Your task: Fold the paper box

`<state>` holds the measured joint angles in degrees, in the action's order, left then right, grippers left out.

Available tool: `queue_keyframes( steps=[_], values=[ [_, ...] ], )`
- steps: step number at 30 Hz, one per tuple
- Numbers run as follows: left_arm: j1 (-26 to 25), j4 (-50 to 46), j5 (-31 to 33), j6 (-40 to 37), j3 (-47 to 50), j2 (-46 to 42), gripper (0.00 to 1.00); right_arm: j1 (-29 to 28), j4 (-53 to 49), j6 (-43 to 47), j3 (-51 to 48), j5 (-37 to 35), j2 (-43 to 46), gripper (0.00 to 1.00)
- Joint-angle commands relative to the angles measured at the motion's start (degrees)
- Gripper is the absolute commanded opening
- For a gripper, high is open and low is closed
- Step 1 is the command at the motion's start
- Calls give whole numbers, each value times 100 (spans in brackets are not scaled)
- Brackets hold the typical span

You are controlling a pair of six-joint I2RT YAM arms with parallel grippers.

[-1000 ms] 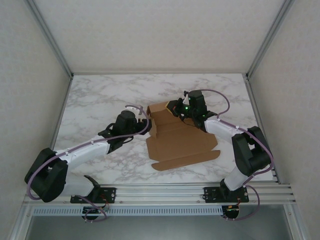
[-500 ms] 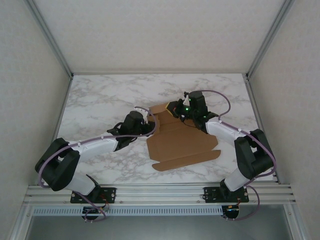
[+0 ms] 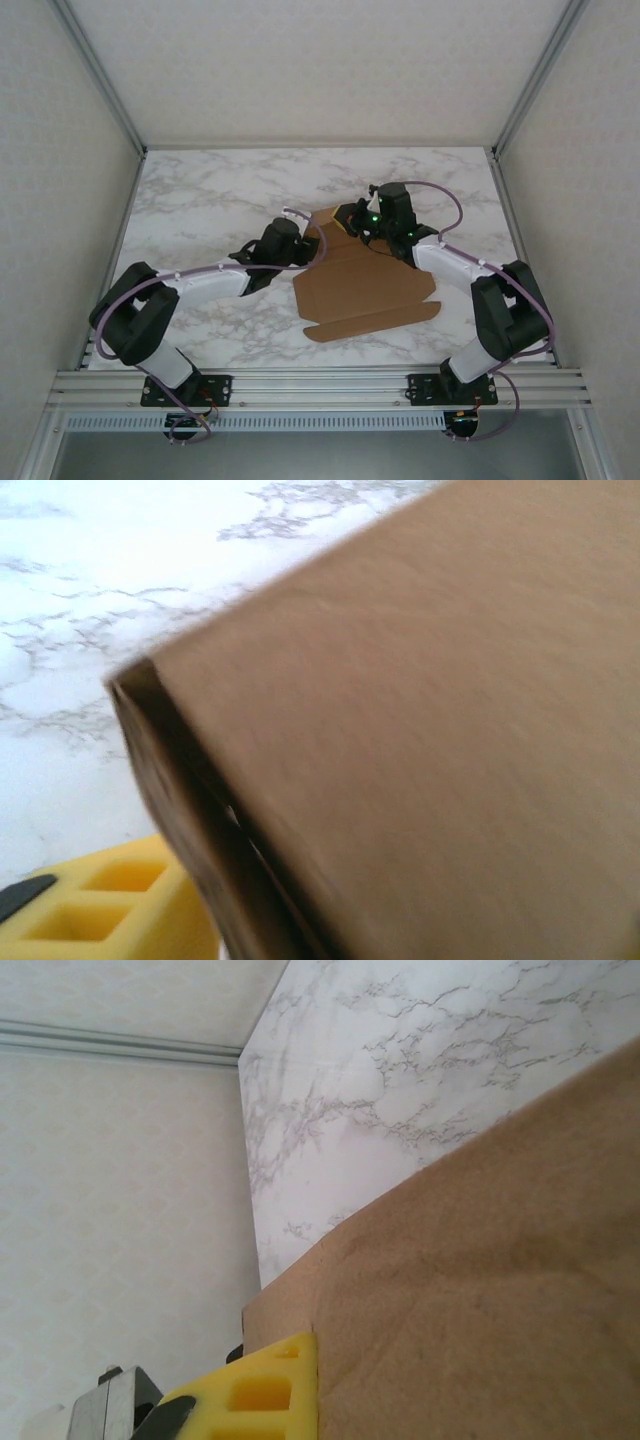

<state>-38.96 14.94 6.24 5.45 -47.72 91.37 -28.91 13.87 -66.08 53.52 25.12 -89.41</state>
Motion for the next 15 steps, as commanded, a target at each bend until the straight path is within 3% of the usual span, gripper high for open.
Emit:
queue_keyframes(
  steps=[1,8,15],
  values=[
    [-28,167,567,44,-245,147,42,-118,-244,-152,-166,10,171,5],
    [-59,47,1123,91,-420,253,23,-306,-399,-397,-201,-233,414,14],
    [-86,-61,1626,200,-571,430,10,-696,-972,-713,-180,-1212,823,16]
  ],
)
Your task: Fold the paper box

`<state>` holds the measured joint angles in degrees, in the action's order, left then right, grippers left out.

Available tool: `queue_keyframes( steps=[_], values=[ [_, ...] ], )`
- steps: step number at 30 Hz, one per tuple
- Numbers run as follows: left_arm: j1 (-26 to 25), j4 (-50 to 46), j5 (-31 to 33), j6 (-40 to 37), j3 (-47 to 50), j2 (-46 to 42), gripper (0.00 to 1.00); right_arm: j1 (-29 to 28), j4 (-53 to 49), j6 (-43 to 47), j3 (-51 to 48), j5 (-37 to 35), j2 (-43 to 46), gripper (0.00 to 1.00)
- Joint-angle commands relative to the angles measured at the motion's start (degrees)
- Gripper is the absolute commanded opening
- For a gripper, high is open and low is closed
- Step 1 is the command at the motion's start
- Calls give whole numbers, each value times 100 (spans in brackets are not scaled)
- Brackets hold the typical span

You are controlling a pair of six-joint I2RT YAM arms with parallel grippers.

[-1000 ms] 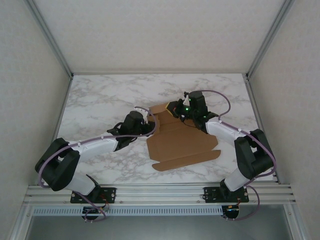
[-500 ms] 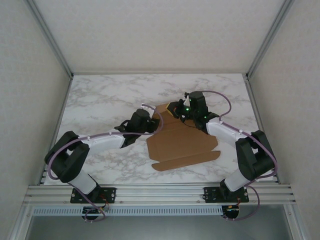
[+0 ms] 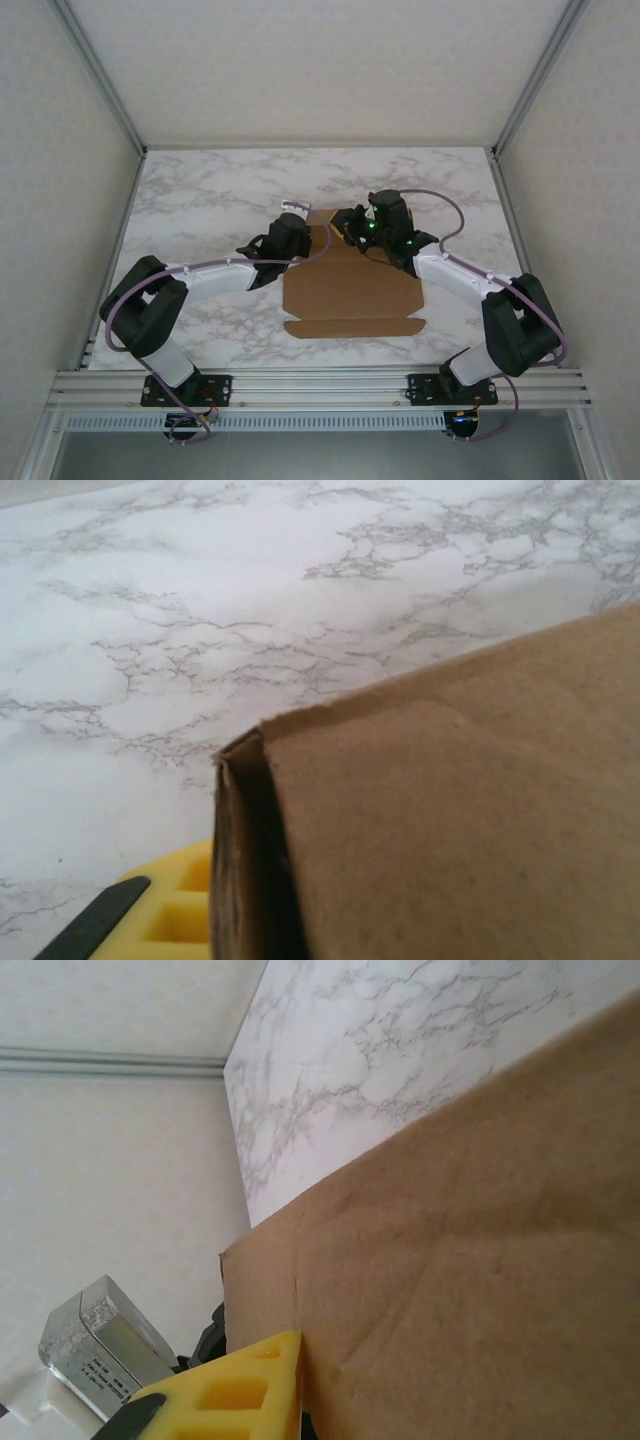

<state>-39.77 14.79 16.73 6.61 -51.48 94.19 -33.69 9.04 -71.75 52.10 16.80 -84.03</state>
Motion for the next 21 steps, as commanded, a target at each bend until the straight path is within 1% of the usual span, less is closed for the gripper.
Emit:
queue_keyframes(
  steps=[1,5,12,14,17,18,19,21],
  values=[
    [-19,-59,644,134,-216,177,8,-258,-605,-208,-17,-524,320,15],
    [-100,-102,896,262,-295,294,0,-417,-632,-421,-38,-891,425,15],
    [-275,-419,1465,624,-582,609,0,-671,-671,-1025,-55,-1487,394,14],
    [-342,-519,1741,709,-643,691,0,-750,-957,-1112,153,-1610,304,14],
    [-347,-471,1720,818,-544,710,0,-805,-1089,-1136,275,-1735,279,11],
    [-340,-387,1641,833,-482,684,3,-806,-1088,-1148,254,-1781,308,11],
    [-312,-304,1504,840,-379,644,9,-806,-1108,-1149,228,-1850,353,10],
    [-241,-135,1222,900,-171,524,19,-806,-1124,-1127,164,-2003,446,9]
  ],
)
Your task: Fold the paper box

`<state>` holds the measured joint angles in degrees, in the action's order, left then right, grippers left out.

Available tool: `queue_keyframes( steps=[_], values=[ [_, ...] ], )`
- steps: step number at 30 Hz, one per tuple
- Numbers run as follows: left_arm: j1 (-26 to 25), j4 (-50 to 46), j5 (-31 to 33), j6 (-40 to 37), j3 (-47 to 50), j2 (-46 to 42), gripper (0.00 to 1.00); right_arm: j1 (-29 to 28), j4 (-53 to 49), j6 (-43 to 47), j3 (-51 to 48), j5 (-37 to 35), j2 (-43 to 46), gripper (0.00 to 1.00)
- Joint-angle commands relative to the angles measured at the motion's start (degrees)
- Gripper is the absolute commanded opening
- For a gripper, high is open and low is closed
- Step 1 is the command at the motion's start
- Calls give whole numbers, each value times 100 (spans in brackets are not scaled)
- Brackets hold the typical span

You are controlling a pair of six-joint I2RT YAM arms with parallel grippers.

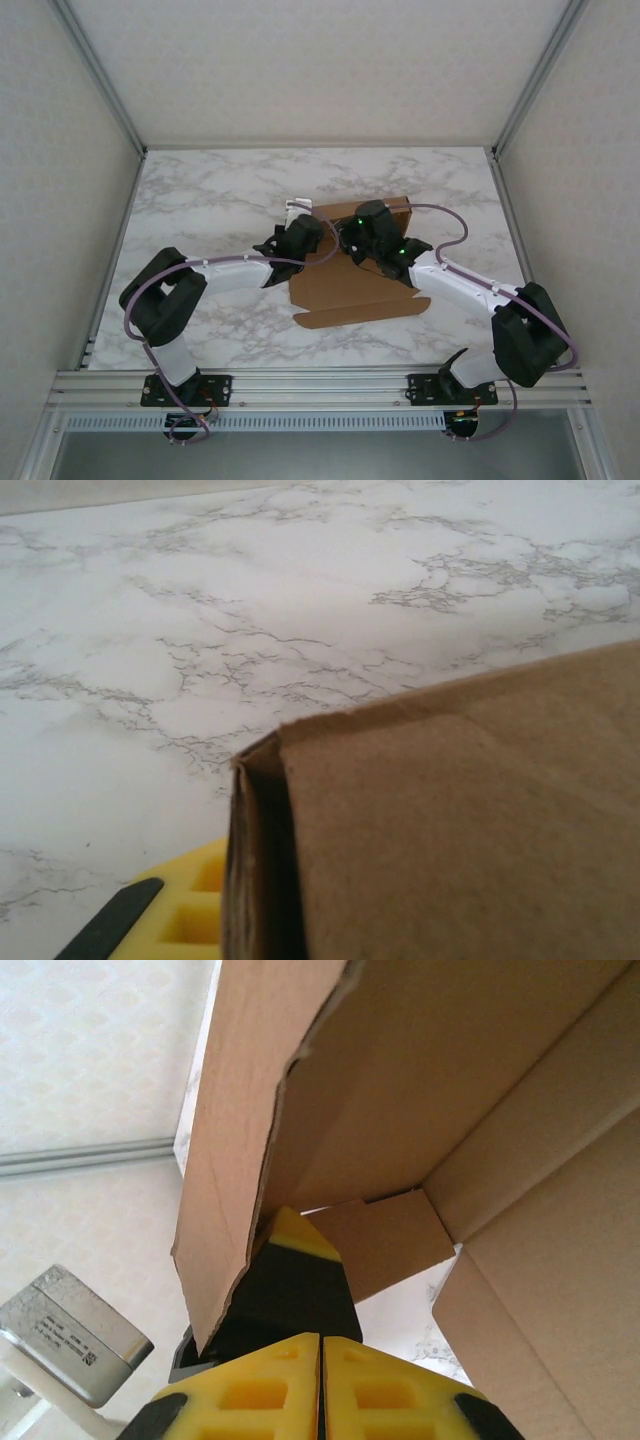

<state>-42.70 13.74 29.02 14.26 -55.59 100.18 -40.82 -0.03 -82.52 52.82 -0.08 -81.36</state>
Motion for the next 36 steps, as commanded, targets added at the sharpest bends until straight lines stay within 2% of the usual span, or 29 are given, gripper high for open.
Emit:
queue_keyframes(
  steps=[1,5,8,9,11,12,16,19,21,26,36],
  values=[
    [97,155,-236,147,380,-168,23,-89,-210,-26,69,-346,200,9],
    [196,529,-625,95,689,-372,30,-41,-183,76,80,-305,198,9],
    [270,488,-686,112,649,-344,36,-1,-30,113,76,-182,169,9],
    [292,496,-716,127,646,-328,36,7,-24,122,101,-153,166,9],
    [324,502,-789,92,633,-314,31,47,-44,186,130,-116,208,12],
    [325,492,-809,33,624,-306,27,92,-103,266,153,-118,256,16],
    [368,352,-727,-197,515,-262,13,305,-491,605,192,-225,571,46],
    [402,349,-771,-330,471,-271,7,496,-694,668,89,-356,825,67],
    [422,379,-830,-403,457,-275,5,650,-689,515,-25,-286,900,75],
    [422,402,-928,-470,433,-261,3,756,-523,63,-233,-172,877,78],
    [420,446,-859,-407,488,-224,2,812,270,-605,-676,117,595,68]
  ],
)
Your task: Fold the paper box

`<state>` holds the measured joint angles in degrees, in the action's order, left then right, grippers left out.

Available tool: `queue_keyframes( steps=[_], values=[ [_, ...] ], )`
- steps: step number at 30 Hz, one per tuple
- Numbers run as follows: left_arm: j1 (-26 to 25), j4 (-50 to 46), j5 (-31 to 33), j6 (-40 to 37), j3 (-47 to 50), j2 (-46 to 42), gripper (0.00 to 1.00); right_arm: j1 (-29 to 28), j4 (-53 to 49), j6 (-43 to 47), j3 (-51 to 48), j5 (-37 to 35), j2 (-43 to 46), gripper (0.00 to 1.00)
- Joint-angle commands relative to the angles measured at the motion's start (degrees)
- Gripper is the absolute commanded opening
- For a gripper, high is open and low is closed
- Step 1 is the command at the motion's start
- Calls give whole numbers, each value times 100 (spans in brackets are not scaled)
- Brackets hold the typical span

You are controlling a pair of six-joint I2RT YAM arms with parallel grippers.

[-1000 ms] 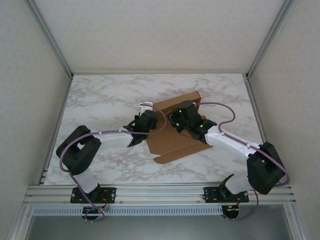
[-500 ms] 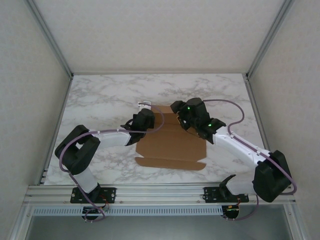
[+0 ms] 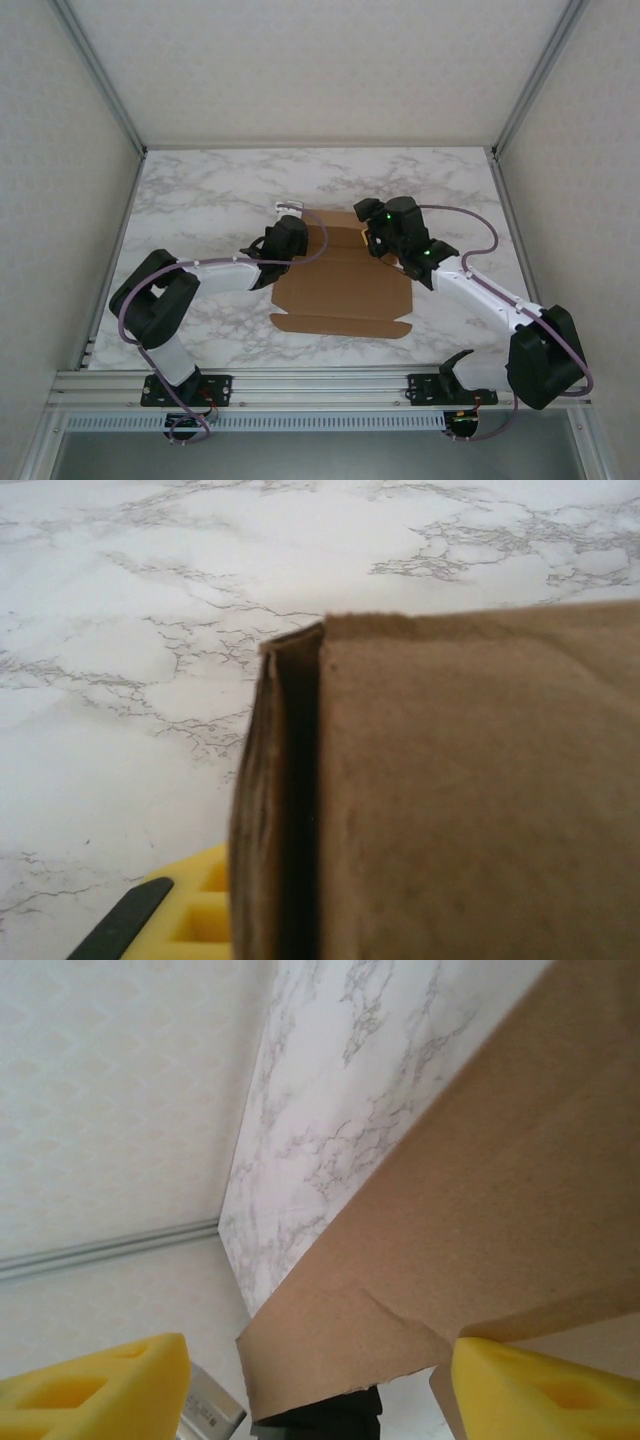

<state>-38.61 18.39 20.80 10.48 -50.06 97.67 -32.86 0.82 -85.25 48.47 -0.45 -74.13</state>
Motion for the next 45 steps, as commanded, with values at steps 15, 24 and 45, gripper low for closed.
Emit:
queue_keyframes(
  steps=[15,24,45],
  values=[
    [12,-37,-50,-408,-47,18,1,1,-464,-270,-311,242,551,73],
    [15,-39,-146,-468,-56,7,0,-118,-24,-711,-574,314,495,82],
    [9,30,-211,-308,32,81,0,-103,1253,-615,-594,137,-551,26]
  ],
)
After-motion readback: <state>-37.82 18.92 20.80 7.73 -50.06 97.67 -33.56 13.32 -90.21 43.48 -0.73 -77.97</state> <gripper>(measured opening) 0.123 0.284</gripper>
